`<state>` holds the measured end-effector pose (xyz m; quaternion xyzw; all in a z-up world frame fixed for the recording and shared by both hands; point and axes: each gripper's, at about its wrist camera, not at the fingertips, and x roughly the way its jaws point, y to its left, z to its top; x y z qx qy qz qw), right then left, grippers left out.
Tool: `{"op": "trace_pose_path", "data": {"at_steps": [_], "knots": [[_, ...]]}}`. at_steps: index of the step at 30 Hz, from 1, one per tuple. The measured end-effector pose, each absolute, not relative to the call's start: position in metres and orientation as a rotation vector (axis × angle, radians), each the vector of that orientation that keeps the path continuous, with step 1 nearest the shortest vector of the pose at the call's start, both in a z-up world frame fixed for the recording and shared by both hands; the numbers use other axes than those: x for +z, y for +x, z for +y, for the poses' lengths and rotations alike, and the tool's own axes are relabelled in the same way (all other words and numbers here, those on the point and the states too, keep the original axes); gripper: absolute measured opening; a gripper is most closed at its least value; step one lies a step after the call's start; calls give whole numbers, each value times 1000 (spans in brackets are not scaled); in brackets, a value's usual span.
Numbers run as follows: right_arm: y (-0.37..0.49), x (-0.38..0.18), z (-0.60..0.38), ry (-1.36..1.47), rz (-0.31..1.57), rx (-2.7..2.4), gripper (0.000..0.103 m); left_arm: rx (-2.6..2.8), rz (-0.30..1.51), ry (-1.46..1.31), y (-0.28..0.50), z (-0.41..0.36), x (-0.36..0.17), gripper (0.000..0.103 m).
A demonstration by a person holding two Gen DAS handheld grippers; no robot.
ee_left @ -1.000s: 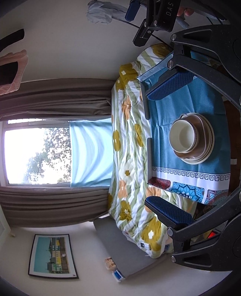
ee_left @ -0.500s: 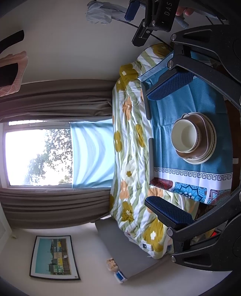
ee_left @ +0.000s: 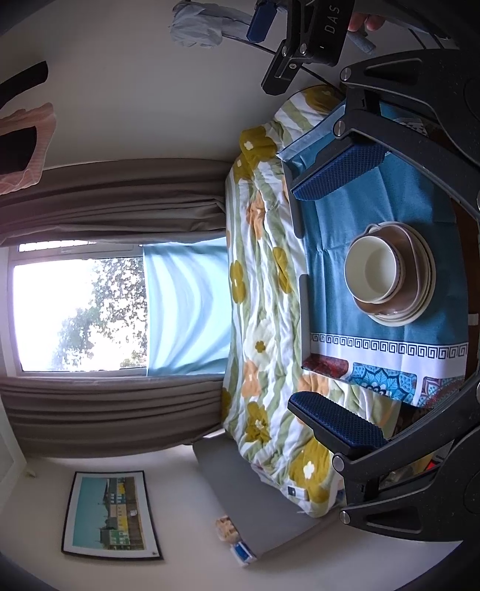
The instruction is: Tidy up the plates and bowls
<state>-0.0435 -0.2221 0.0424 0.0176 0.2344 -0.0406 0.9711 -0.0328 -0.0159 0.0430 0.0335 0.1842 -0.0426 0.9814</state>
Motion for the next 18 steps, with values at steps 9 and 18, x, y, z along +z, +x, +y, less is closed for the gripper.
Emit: {"op": "trace_pose_path", "data": {"at_steps": [9, 18], "knots": [[-39, 41, -221, 34, 472, -82, 102, -78, 368, 71, -29, -13, 43, 103], [-30, 38, -218, 32, 466, -72, 102, -40, 341, 59, -24, -2, 42, 103]]}}
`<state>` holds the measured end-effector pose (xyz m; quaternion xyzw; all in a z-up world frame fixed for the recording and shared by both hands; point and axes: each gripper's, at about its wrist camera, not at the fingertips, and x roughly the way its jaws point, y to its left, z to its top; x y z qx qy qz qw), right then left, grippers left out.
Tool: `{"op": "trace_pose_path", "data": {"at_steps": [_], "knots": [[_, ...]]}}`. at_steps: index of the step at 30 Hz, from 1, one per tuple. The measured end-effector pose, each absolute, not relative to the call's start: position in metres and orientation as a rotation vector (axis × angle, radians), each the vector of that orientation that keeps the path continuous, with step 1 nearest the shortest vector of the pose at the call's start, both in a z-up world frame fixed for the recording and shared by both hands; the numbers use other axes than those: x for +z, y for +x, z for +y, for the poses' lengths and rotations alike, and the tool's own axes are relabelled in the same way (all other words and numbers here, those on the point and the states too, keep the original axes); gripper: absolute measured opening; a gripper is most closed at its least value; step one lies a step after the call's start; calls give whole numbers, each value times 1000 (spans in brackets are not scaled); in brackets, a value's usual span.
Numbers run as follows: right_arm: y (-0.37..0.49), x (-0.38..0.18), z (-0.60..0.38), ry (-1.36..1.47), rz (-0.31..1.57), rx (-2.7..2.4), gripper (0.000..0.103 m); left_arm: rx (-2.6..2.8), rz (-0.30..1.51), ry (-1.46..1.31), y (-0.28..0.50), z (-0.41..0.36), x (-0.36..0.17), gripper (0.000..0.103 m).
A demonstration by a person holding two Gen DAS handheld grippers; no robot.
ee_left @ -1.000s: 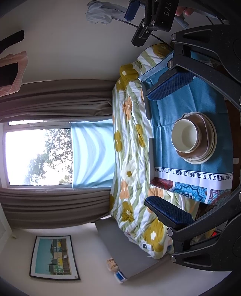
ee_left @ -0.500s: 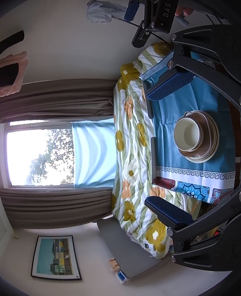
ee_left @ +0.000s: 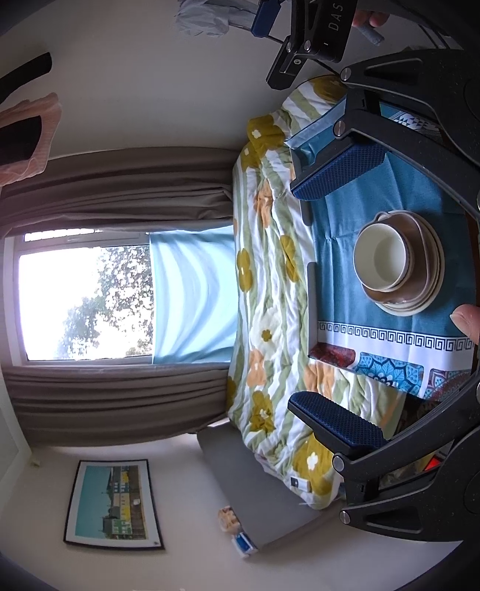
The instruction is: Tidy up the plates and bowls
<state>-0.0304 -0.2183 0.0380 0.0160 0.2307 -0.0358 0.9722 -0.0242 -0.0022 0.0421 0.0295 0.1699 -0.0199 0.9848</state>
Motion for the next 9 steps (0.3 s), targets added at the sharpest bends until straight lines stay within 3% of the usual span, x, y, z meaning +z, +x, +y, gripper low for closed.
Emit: {"op": "trace_pose_path", "data": {"at_steps": [9], "knots": [[-22, 36, -212, 30, 473, -69, 102, -34, 336, 56, -9, 9, 40, 103]]}}
